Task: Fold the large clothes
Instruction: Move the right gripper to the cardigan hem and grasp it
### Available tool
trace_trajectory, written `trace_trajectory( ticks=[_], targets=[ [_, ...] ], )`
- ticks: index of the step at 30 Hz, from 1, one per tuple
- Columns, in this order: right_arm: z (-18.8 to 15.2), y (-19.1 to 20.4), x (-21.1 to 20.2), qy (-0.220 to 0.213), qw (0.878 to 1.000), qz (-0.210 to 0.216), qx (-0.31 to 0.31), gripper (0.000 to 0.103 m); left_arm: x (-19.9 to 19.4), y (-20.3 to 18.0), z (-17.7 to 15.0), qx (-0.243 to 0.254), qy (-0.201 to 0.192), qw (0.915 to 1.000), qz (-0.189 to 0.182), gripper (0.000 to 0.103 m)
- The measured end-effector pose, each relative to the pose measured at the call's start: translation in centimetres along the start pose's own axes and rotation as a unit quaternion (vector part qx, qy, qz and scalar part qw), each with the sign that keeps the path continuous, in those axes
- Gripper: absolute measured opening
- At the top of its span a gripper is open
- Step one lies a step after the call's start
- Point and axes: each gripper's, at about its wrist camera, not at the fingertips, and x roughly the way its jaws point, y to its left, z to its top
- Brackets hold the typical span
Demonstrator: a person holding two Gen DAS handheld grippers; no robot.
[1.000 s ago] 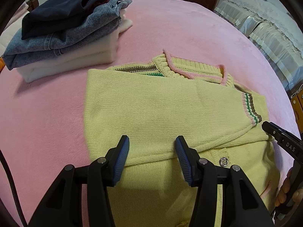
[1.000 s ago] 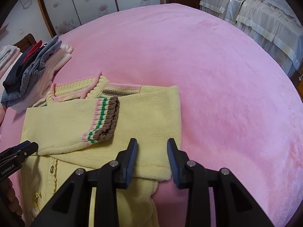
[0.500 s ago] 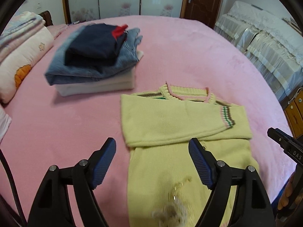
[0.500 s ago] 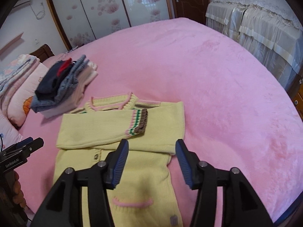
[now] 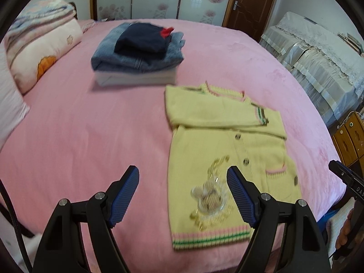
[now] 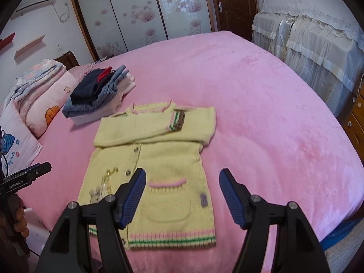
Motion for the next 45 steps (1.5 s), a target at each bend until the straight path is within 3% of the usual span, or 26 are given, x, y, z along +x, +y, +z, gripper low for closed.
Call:
trace_trajectory(
  ticks=[10, 15, 26, 34, 35, 37, 38, 40, 41, 45],
  targets=[
    [-4.7, -1.5, 2.1, 0.053, 0.999, -0.006, -0.006, 0.067, 4.3, 2.6, -7.1, -0.036, 0.074, 0.9954, -0.049, 0.078],
    [-7.0, -2.4, 3.4, 0.076, 0.997, 0.0, -0.012, 0.067, 6.4, 2.6, -9.2, -0.042, 0.099, 0.9919, -0.067, 0.078],
    [-9.4, -6.0, 6.0, 0.096, 0.995, 0.024, 0.028, 0.067, 8.8, 1.9, -10.8, -0.038, 0.106, 0.991, -0.072, 0.078],
    [-10.5, -5.1, 7.6, 0.092, 0.995, 0.029, 0.005, 0.065, 9.6, 0.9, -10.8, -0.02, 0.104, 0.9923, -0.063, 0.077],
    [-10.6, -4.9, 7.7, 0.09, 0.995, 0.031, 0.004, 0.063, 9.6, 0.8, -10.8, -0.019, 0.104, 0.9924, -0.062, 0.074],
    [-10.7, -4.5, 8.0, 0.09, 0.995, 0.038, 0.0, 0.045, 9.7, 0.5, -10.7, -0.017, 0.104, 0.9925, -0.063, 0.063],
    [-10.7, -4.2, 8.1, 0.09, 0.995, 0.042, -0.004, 0.039, 9.7, 0.3, -10.7, -0.015, 0.104, 0.9924, -0.063, 0.051],
    [-10.7, -3.6, 8.1, 0.094, 0.994, 0.052, -0.014, 0.016, 9.7, -0.1, -10.6, -0.015, 0.109, 0.9908, -0.078, 0.028],
    [-10.7, -3.4, 8.1, 0.095, 0.994, 0.053, -0.018, 0.014, 9.8, -0.2, -10.5, -0.019, 0.113, 0.9898, -0.084, 0.012],
    [-10.2, -3.1, 7.5, 0.103, 0.993, 0.056, -0.017, 0.012, 9.8, -0.4, -10.1, -0.044, 0.127, 0.987, -0.089, 0.009]
  ],
)
